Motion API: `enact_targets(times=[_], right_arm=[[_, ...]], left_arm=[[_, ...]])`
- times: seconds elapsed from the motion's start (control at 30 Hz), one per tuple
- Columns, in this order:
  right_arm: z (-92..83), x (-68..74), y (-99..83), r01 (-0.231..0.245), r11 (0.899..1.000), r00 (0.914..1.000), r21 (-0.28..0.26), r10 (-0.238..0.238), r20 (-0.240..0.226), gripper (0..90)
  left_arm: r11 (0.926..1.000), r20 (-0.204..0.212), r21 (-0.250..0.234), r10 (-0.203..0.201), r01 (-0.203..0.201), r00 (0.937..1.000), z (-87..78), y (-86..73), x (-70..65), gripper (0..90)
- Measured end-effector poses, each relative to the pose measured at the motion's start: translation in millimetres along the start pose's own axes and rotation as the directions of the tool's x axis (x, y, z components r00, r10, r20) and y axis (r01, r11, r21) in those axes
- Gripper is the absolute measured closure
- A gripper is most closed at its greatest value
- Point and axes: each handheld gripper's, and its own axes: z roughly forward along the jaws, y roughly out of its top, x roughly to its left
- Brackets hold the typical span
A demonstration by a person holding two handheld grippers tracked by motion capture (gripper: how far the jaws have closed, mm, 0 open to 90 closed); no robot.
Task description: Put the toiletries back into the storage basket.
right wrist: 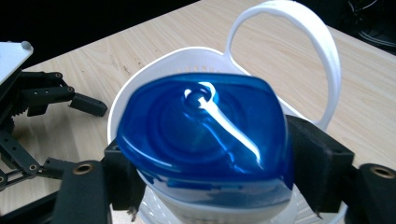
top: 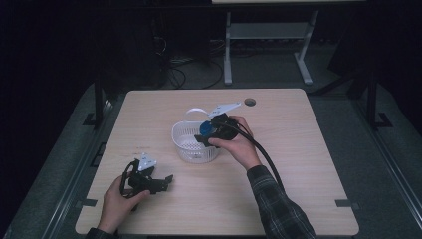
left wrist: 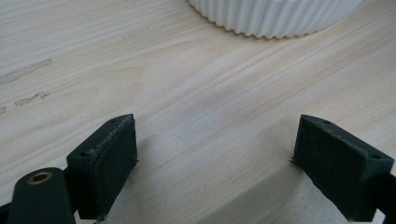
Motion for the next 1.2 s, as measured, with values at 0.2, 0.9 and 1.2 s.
enact_targets(times=[0.2, 0.9, 1.2], right_arm=[[-5.4, 1.1, 1.3, -0.014, 1.0, 0.9998, -0.002, 0.014, -0.013, 26.6], [-51.0, 3.9, 8.0, -0.017, 0.996, 0.9998, -0.088, 0.016, -0.01, 25.8], [-79.6, -3.5, -3.8, -0.023, 0.995, 0.9993, -0.099, 0.026, 0.028, 25.7]], left_arm=[[1.0, 0.0, 0.0, 0.0, 0.0, 1.0, 0.0, 0.0, 0.0, 12.6], [1.0, -0.001, 0.0, 0.0, 0.0, 1.0, 0.1, 0.1, 0.1, 12.6], [1.0, -0.001, 0.0, 0.0, 0.0, 1.0, 0.1, 0.1, 0.1, 12.6]])
